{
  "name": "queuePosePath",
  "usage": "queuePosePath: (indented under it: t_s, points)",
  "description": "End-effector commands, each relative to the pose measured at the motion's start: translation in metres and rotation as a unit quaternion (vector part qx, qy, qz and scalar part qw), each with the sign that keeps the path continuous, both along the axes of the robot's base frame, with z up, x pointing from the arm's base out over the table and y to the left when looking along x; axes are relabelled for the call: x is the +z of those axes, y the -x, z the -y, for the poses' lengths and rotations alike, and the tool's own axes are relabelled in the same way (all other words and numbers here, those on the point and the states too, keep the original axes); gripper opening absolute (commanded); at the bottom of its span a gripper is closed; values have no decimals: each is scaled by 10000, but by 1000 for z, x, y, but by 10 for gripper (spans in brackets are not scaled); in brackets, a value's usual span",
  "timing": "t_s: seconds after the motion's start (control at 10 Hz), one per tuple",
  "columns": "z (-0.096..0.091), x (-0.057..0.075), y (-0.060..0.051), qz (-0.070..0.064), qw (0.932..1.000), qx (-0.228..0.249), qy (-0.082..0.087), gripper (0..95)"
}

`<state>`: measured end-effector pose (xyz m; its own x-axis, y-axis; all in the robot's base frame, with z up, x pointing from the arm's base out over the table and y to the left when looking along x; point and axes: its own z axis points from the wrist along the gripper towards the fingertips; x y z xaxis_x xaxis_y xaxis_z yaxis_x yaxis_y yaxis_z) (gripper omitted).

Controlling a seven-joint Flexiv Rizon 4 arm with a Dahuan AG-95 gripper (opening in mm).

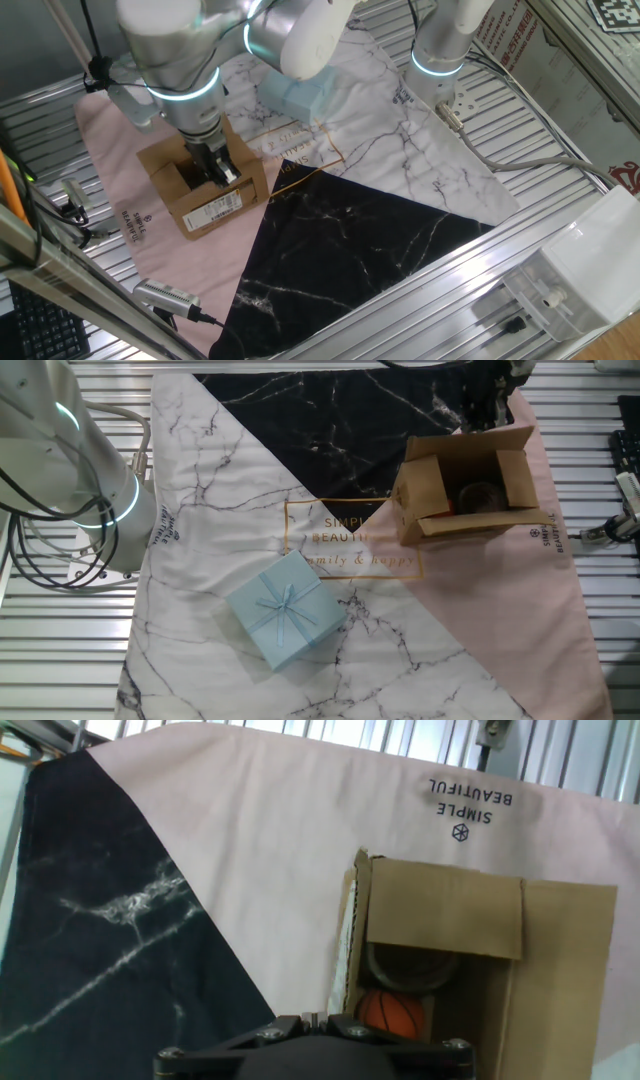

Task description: Cover the box

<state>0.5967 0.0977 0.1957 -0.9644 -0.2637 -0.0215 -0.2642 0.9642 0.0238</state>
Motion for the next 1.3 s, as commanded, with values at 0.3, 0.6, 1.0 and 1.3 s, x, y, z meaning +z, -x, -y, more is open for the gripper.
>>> queuePosePath:
  t_s: [0.3,0.6,1.0,1.3]
  points:
    - [11,0,2,16,9999,81,-68,0]
    - [14,-1,2,31,9998,131,-120,0]
    - [15,-2,2,50,9997,173,-143,0]
    - [13,5,6,32,9998,104,-155,0]
